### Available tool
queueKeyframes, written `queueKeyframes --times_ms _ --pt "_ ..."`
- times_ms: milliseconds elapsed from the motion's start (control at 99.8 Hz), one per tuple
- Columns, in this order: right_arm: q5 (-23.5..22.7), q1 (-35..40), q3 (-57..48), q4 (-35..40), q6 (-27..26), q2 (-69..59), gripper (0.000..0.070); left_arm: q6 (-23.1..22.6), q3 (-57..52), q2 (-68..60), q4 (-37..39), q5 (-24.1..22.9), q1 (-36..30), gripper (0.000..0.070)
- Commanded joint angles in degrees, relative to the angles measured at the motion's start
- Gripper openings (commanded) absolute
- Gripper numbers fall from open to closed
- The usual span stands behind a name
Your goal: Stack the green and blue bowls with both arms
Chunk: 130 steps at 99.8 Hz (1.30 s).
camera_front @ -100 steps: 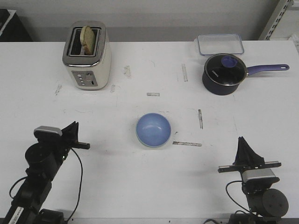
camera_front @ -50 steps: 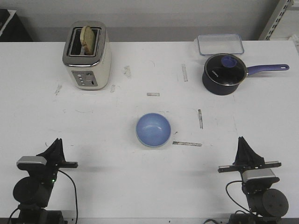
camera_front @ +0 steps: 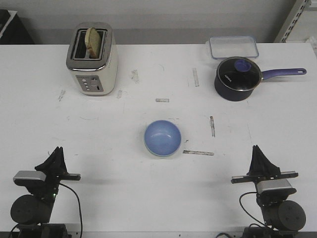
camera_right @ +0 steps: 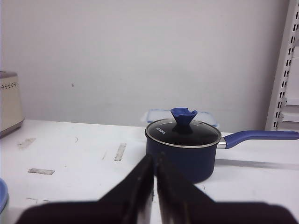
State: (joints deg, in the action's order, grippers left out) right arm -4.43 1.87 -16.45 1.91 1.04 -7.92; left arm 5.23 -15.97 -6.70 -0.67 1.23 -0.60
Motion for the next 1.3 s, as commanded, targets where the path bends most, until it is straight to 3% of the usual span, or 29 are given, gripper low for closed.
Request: queueKeyframes --times_ms 0,140,691,1292 --pt "0.0 0.0 -0.3 -0.6 -0.1 0.1 0.0000 -0.6 0.9 0.2 1.2 -0.6 0.0 0.0001" --pt "0.0 0.0 -0.3 -0.6 -0.1 0.1 0.0000 -3.8 3.3 1.2 4.2 -1.5 -2.1 0.0001" --pt "0.0 0.0 -0.3 -0.6 -0.1 0.1 0.0000 -4.5 15.1 6.2 11.9 -3.2 -3.0 0.0001" --pt "0.0 0.0 -0.3 -0.6 -0.1 0.1 0.0000 -4.4 15.2 6.5 9.7 -3.2 -1.2 0.0001"
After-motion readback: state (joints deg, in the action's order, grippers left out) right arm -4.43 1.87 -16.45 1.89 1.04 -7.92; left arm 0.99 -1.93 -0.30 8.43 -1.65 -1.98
